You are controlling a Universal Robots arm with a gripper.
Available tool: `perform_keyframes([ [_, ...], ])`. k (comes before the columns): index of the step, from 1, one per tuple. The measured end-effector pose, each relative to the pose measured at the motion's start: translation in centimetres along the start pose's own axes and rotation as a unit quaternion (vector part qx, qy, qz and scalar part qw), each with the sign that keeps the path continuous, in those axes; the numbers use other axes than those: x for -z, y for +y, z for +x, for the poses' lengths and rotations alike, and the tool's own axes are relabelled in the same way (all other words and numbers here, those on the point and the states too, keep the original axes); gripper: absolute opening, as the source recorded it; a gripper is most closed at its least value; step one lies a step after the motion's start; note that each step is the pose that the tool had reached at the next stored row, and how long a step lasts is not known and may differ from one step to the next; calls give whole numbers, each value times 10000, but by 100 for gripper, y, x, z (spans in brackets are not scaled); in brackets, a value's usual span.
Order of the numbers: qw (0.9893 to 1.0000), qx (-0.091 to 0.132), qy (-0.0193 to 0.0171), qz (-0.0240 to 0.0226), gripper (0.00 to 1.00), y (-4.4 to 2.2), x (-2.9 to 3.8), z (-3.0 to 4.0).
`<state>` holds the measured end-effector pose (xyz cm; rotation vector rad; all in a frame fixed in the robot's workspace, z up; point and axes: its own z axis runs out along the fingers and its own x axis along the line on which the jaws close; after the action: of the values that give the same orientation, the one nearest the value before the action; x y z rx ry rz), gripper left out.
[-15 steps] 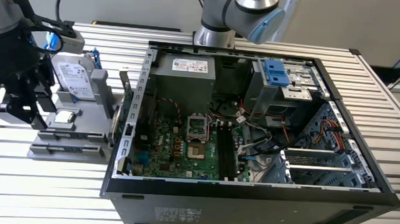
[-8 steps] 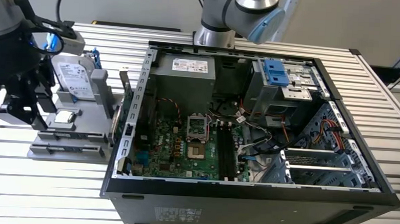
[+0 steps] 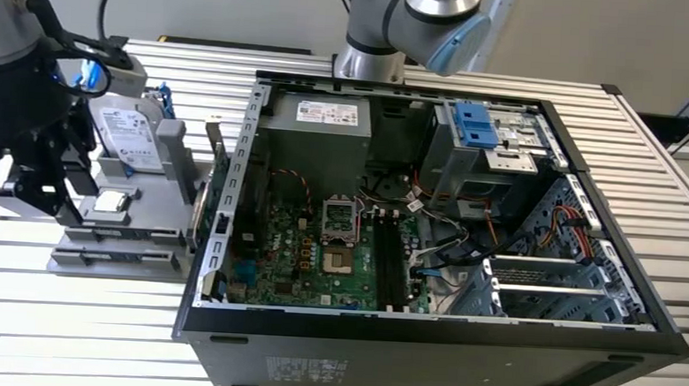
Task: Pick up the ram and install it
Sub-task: 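Pick up the ram and move it above insertion slot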
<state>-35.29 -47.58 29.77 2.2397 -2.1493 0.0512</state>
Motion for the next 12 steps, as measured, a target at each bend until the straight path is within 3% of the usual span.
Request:
perform_keyframes([
  [12, 10000, 0, 3, 1, 100, -1, -64, -3],
])
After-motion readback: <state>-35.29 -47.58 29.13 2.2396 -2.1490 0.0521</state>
